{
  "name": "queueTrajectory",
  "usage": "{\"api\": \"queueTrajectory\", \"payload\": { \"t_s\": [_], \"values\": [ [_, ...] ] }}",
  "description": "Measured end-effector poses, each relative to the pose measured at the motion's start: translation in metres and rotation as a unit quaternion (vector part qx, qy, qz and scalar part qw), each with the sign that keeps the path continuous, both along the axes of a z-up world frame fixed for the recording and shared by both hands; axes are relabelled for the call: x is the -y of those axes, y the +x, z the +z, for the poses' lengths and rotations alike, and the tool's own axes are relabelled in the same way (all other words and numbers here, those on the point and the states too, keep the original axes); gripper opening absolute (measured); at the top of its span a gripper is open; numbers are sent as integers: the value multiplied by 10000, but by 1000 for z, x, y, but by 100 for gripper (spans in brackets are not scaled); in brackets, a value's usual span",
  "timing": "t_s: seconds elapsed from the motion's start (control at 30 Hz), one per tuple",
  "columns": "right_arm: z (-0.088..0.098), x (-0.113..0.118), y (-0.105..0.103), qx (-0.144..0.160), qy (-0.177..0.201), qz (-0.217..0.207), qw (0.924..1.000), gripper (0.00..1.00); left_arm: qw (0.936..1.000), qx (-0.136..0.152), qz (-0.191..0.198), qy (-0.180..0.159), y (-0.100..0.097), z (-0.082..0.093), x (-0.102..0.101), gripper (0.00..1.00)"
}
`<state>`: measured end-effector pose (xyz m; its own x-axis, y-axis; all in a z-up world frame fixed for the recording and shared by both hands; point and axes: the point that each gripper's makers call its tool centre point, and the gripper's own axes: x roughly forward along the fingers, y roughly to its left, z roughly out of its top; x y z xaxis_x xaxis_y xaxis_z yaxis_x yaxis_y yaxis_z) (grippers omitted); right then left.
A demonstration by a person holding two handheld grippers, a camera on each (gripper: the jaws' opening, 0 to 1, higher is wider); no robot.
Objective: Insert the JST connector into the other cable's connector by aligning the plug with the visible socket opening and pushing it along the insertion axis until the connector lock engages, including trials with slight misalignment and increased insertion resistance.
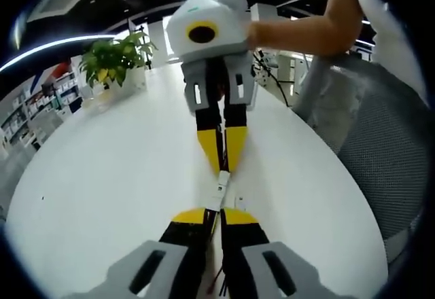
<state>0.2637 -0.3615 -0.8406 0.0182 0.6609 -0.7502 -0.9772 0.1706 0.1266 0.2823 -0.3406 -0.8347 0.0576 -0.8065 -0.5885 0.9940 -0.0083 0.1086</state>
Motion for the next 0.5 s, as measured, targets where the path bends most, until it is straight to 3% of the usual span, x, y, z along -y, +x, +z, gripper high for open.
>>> {"api": "queueTrajectory", "payload": {
  "t_s": [0.5],
  "values": [
    [0, 3, 0, 9, -50, -14, 10000, 1, 9999, 81, -78, -55, -1, 6, 1, 0]
  ]
}}
